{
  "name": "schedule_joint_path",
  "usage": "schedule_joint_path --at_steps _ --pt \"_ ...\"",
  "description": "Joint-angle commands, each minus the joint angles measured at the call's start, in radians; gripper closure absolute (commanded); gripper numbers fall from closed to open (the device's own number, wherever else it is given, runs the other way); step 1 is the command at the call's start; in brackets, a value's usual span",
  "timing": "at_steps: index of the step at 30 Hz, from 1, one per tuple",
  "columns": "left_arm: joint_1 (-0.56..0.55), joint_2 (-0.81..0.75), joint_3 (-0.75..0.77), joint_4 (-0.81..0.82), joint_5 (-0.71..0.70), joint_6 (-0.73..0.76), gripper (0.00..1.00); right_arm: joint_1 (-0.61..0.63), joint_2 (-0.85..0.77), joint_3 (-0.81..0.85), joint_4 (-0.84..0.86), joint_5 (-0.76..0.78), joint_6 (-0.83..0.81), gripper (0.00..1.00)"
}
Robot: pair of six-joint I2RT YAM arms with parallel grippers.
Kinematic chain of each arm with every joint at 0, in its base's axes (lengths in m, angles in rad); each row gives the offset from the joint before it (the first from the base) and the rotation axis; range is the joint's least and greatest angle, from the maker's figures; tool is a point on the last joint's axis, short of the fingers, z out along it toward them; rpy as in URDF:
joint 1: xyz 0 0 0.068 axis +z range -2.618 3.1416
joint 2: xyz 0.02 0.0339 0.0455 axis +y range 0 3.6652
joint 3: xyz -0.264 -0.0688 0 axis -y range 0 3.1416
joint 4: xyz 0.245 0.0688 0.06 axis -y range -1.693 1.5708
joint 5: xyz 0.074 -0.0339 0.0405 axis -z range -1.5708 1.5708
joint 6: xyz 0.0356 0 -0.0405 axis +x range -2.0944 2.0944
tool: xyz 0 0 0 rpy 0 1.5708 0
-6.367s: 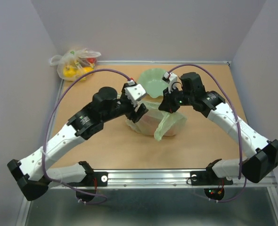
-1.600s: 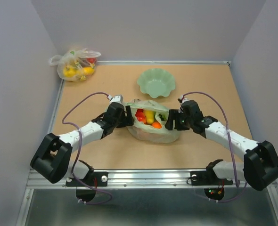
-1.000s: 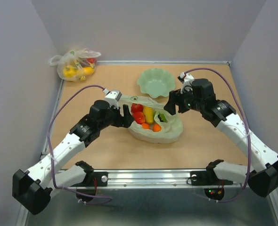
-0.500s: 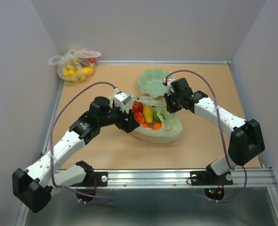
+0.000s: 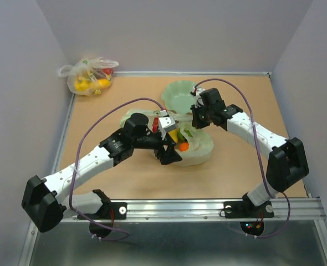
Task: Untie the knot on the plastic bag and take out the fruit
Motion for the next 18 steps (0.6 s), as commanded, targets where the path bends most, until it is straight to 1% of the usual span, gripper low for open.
schedule_joint_path --at_steps 1,4,6,8,11,12,14,15,17,18 --pt "-0.070 0.038 0.053 0.150 -0.154 0.060 0.12 -0.005 -0.022 0.024 0.069 -0.022 0.019 1.00" --pt "-0.080 0.136 0.021 0.236 -0.255 0.058 0.13 -0.005 -0.040 0.001 0.075 -0.025 0.017 1.00" --pt "-0.100 0.177 0.010 0.259 -0.310 0.070 0.14 -0.005 -0.051 -0.011 0.082 -0.002 0.022 1.00" --pt "-0.122 0.243 0.005 0.261 -0.335 0.096 0.14 -0.005 -0.063 -0.028 0.093 0.025 0.037 1.00" --pt "-0.165 0.306 -0.021 0.264 -0.328 0.099 0.16 -0.006 -0.063 -0.039 0.104 0.088 0.062 1.00" --pt "-0.171 0.317 -0.032 0.268 -0.305 0.093 0.18 -0.006 -0.056 -0.037 0.110 0.135 0.074 1.00" --pt "-0.197 0.331 -0.065 0.270 -0.283 0.086 0.21 -0.020 -0.048 -0.037 0.119 0.180 0.114 0.99" --pt "-0.218 0.329 -0.090 0.268 -0.271 0.084 0.28 -0.029 -0.042 -0.042 0.125 0.217 0.131 0.99" --pt "-0.237 0.320 -0.116 0.265 -0.260 0.078 0.35 -0.071 -0.036 -0.053 0.147 0.231 0.161 0.99" --pt "-0.245 0.317 -0.137 0.262 -0.260 0.048 0.47 -0.087 -0.026 -0.069 0.171 0.232 0.193 0.99"
